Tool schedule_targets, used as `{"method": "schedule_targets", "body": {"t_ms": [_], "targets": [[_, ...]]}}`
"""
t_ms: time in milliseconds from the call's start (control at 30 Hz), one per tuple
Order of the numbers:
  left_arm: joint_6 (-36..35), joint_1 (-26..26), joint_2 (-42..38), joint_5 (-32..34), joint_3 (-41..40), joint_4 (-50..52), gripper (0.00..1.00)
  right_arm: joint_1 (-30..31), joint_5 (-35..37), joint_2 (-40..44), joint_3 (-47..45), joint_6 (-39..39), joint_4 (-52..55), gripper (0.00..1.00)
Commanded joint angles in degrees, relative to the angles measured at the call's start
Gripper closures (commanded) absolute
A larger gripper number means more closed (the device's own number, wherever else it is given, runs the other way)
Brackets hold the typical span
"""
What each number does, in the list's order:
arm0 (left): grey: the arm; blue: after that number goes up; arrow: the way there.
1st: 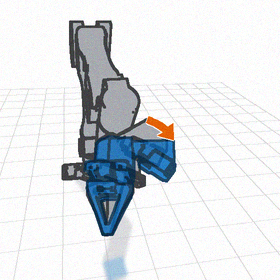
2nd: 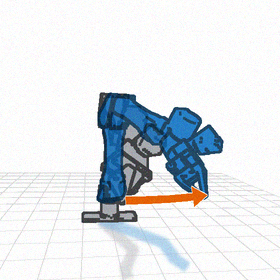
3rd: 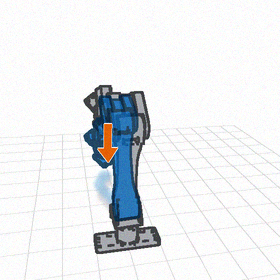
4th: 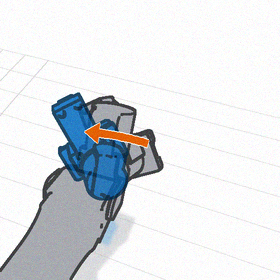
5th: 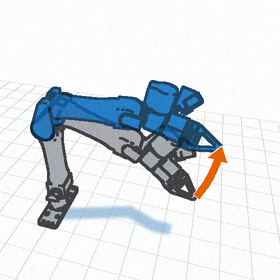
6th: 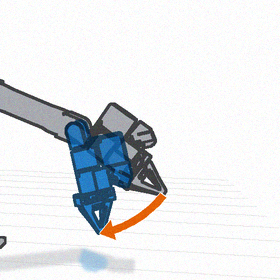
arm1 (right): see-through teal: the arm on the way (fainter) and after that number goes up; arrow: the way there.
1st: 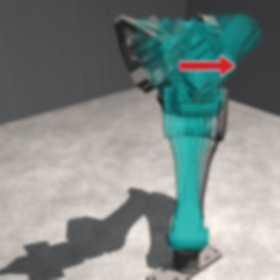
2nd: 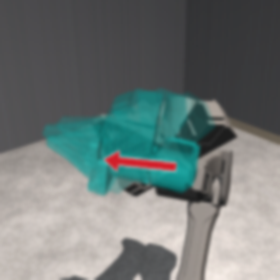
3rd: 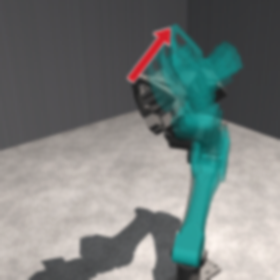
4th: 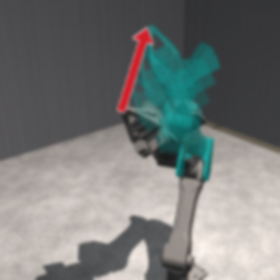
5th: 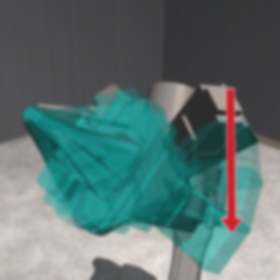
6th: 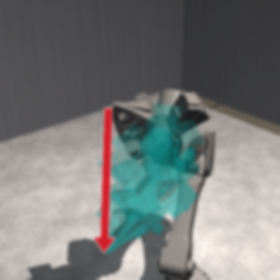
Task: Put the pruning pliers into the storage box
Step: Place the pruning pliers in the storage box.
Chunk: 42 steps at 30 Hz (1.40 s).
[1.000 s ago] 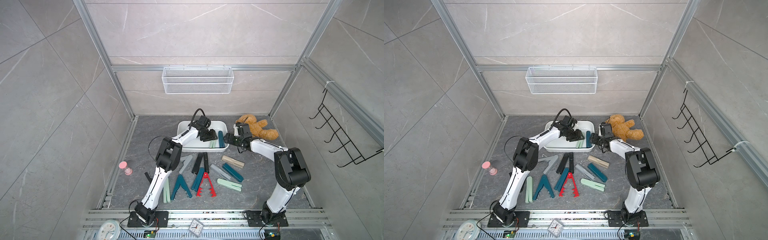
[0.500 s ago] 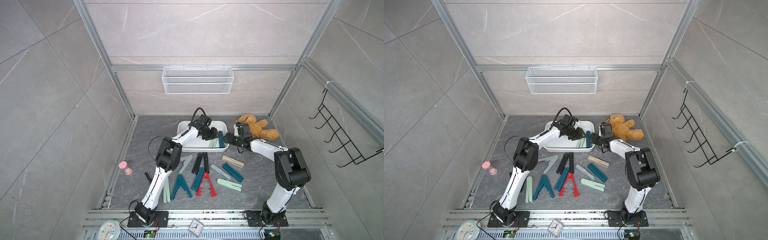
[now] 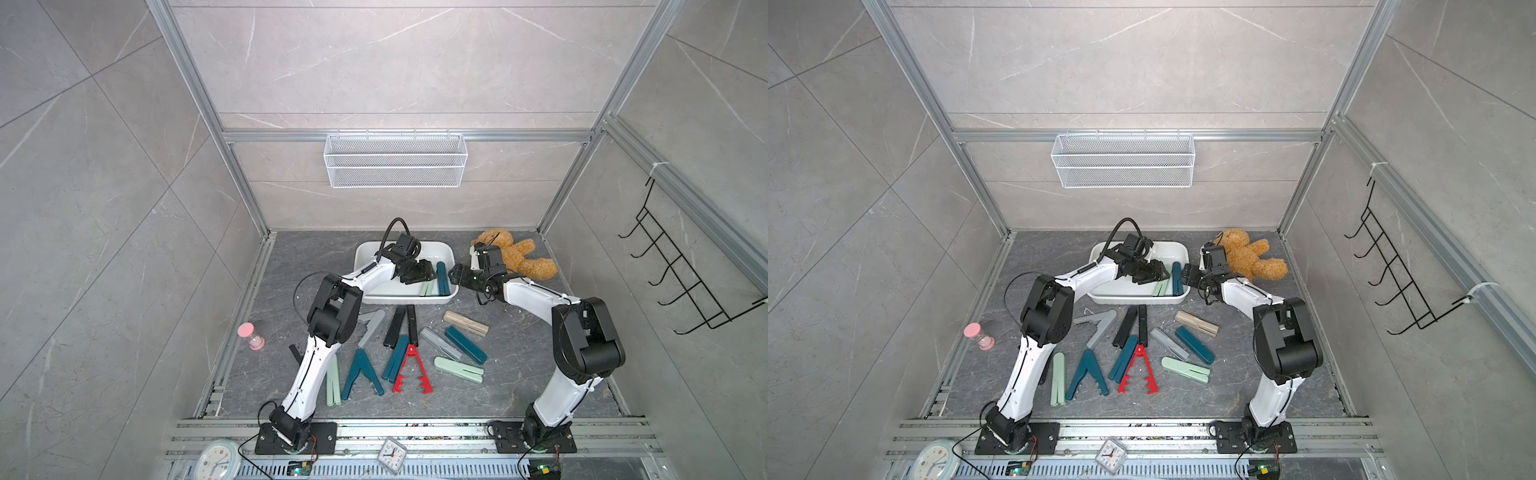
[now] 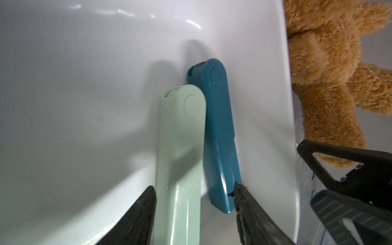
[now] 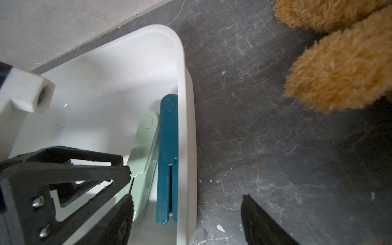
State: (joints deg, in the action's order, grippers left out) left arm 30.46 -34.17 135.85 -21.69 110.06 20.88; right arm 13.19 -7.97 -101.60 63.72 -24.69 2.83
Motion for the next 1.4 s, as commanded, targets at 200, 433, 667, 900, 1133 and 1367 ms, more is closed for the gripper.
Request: {"method": "schedule_targets", "body": {"t_ms": [200,433,667,900,1133,1367], "targets": [[0.25,0.56,-2.76,-1.1,0.59,-3.24,0.34,-0.17,0.26,1.37,-0.34,-0.32,1.11,0.2],[3.15,0.46,4.11,-10.27,5.09,-2.54,0.32,-0.28,0.5,1.14,-0.33,-0.36,1.18,0.19],[2.35,0.42,4.69,-8.83,5.87,0.24,0.32,-0.44,0.48,1.23,-0.1,-0.36,1.34,0.19],[3.71,0.34,4.02,-10.68,4.91,-2.65,0.31,-0.45,0.19,1.07,-0.32,-0.58,1.27,0.19],[4.75,-0.46,4.59,-12.32,6.43,-4.27,0.31,-0.54,0.19,1.82,-0.87,-0.36,1.69,0.19],[5.52,-0.53,3.46,-13.03,5.06,-5.27,0.31,-1.11,0.68,4.01,-1.99,0.45,3.15,0.19]]}}
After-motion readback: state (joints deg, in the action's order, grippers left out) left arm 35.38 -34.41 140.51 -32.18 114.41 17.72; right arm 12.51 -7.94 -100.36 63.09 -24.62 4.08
